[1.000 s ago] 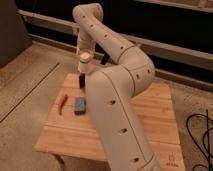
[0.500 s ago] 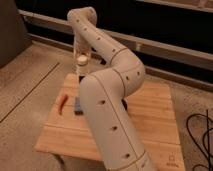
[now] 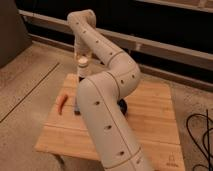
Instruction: Place the ceramic cup over the eraser
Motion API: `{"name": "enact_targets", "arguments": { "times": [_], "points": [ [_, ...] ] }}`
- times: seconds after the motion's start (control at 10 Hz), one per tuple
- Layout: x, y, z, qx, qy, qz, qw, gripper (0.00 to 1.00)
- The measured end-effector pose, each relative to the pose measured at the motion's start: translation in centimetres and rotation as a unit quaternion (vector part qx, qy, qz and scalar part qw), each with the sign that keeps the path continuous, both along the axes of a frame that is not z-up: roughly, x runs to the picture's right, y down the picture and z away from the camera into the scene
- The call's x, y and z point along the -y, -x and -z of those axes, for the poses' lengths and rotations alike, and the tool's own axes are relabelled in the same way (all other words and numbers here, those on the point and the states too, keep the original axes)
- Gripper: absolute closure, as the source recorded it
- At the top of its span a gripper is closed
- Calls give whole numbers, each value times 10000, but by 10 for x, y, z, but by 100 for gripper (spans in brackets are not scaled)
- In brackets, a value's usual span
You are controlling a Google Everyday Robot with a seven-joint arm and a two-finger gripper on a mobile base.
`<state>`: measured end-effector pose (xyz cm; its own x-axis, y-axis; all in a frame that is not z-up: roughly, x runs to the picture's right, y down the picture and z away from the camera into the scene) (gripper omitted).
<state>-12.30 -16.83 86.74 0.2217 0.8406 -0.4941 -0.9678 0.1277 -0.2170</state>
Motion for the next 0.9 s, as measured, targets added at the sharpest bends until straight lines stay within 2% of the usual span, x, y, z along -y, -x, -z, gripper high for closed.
{"name": "enact_targets", "arguments": {
  "times": [0.5,0.9],
  "points": [
    [-4,4,-13,37,43,10,10000,100],
    [3,16,-15,261,-82,-5,9996,100]
  ]
}}
